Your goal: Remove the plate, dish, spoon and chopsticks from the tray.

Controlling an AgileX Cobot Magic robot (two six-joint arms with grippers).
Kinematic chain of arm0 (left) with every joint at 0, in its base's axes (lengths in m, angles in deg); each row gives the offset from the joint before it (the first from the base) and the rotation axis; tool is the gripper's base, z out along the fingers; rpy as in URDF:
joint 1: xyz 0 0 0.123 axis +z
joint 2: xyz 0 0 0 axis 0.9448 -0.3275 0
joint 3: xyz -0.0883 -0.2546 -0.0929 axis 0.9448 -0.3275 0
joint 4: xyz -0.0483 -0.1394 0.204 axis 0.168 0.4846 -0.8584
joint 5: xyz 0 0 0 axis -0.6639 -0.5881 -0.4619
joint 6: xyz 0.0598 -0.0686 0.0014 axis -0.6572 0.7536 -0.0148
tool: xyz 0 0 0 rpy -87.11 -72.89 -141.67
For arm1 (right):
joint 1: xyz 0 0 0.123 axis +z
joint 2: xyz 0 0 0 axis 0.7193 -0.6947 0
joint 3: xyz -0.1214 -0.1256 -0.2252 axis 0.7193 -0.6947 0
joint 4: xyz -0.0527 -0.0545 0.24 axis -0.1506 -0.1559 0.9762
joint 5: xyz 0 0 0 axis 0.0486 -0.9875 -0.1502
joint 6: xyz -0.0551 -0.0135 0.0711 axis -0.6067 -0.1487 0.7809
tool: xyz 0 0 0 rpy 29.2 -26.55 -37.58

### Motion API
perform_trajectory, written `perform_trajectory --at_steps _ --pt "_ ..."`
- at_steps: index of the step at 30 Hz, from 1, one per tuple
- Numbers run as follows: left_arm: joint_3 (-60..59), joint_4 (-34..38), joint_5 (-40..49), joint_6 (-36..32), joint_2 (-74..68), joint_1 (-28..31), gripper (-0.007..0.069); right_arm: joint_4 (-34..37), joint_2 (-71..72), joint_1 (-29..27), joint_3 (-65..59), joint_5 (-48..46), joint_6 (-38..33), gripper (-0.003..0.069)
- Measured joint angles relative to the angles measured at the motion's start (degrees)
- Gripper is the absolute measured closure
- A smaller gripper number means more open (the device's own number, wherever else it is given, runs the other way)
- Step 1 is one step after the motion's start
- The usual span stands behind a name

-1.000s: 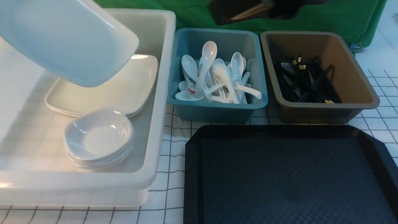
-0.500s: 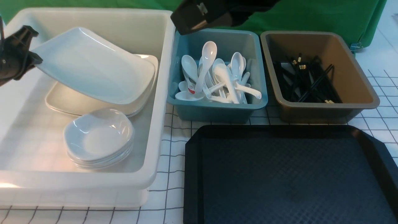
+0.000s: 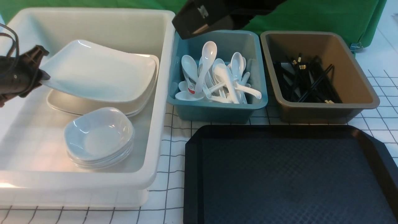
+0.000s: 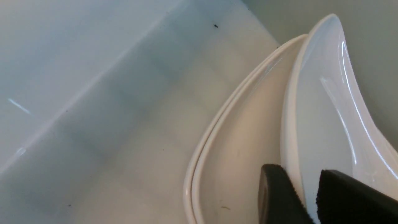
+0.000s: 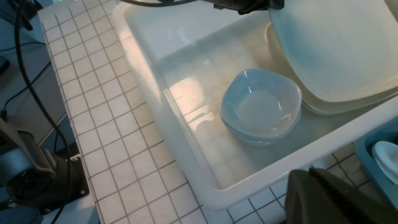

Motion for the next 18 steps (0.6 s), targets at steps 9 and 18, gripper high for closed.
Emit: perform_trajectory --at_steps 9,18 --pt "0.0 -7.7 4.5 0.2 -0.2 -0.1 0.0106 0.0 0.0 0.0 0.0 -1.2 0.0 0.0653" --pt "0.1 -11.1 5.3 3.0 8.5 2.4 0.0074 0.0 0.0 0.0 0.0 -1.2 0.2 0.065"
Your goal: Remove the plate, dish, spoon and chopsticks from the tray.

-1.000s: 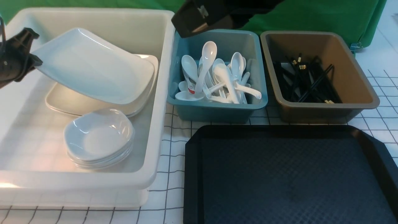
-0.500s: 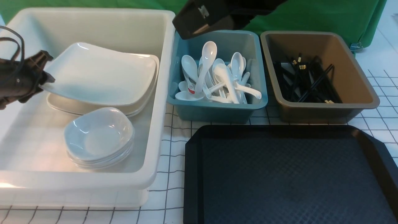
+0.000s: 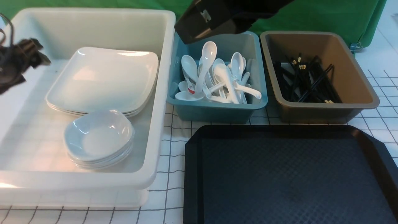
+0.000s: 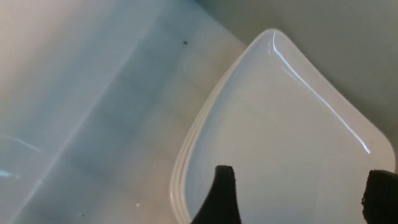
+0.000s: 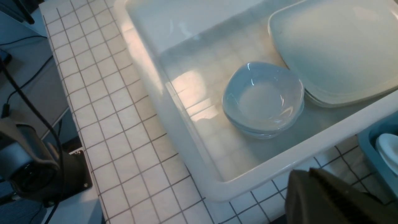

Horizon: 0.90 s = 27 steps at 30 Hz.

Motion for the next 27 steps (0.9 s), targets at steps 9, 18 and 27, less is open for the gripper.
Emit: perform_trajectory --at_steps 9,18,27 --pt "1.5 -0.1 17.3 -8.5 13.7 -8.1 0.0506 -11.5 0.1 -0.2 1.5 0.3 10.0 0.065" --pt "1.7 -8.1 25.1 -15.4 29.9 -32.8 0.0634 -34.4 8.5 -1.1 0.1 0.1 22.9 0.065" --pt "-4.0 -27.3 27.6 2.7 41.7 -47.3 0.0636 -36.1 31.8 -1.1 -19.9 4.0 25.8 0.065"
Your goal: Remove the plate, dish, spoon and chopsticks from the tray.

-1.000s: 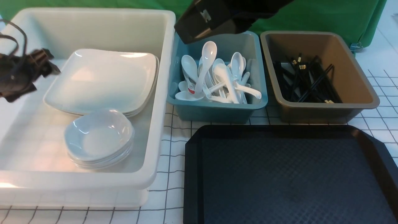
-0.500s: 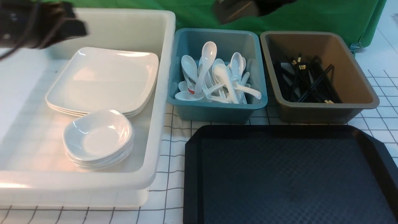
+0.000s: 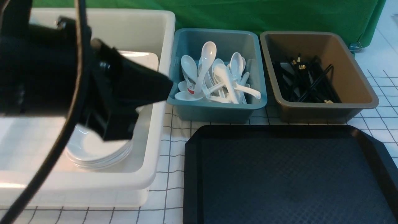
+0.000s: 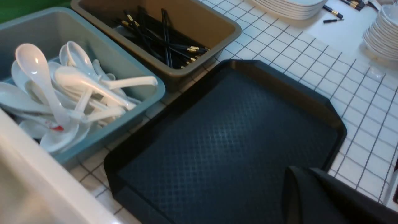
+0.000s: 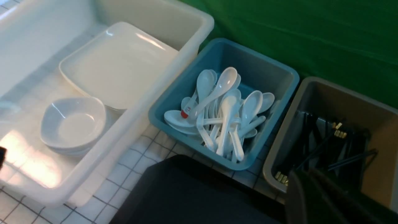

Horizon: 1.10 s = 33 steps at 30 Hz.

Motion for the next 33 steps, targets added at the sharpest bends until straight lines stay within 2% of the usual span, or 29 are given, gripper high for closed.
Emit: perform_trajectory --at_steps 2,6,10,15,17,22,29,33 --pt "-2.1 -0.9 -0.7 1.4 2.3 -0.3 0.0636 -0.4 4.3 0.0 -5.3 3.0 0.8 0.065" --pt "-13.0 -3.4 -8.6 5.9 12.1 -0.3 0.0636 -2.6 24.0 0.0 -27.4 18.1 4.1 0.065" --pt "-23.7 -3.9 -17.8 7.1 21.3 -0.3 0.0636 -5.0 40.7 0.0 -46.0 34.0 5.6 0.065" --pt "-36.6 -3.9 -29.4 10.9 29.0 -0.3 0.0634 -5.5 55.7 0.0 -62.2 50.8 5.6 0.065" --pt "-39.4 -3.9 -32.9 11.9 30.4 -0.3 0.0631 -5.5 58.8 0.0 -65.8 54.6 5.6 0.065" --pt "-44.7 -3.7 -40.7 12.4 31.0 -0.3 0.0627 -5.5 62.9 0.0 -70.6 59.5 5.9 0.0624" --pt "-45.1 -4.1 -42.2 12.3 31.0 -0.3 0.0627 -5.4 63.0 0.0 -71.0 60.1 7.2 0.0571" --pt "-45.1 -6.8 -42.3 12.3 31.0 -0.3 0.0627 -5.4 63.0 0.0 -71.0 60.1 7.2 0.0559"
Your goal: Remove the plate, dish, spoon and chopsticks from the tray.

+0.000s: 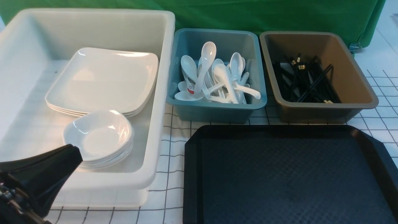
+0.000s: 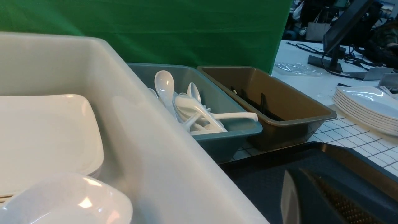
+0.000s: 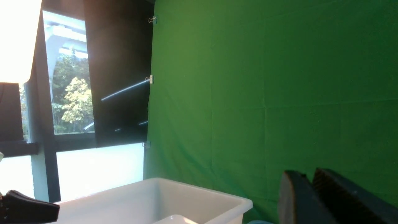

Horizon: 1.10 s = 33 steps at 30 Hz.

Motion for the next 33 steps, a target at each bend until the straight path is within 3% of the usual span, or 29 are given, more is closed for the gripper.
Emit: perform_trajectory --at_steps 13,20,26,33 --pt "-0.1 -14.0 -0.1 0.0 0.0 0.0 0.0627 0.0 0.0 0.0 0.0 0.0 0.1 0.0537" --pt "-2.0 -15.7 -0.9 3.6 0.9 0.8 0.0625 0.0 0.0 0.0 0.0 0.0 0.1 0.053" --pt "-11.8 -16.0 -5.5 11.4 9.7 13.6 0.0624 0.0 0.0 0.0 0.0 0.0 0.1 0.0524" --pt "-16.1 -19.0 -2.2 12.5 19.2 27.4 0.0624 0.0 0.0 0.0 0.0 0.0 0.1 0.0522"
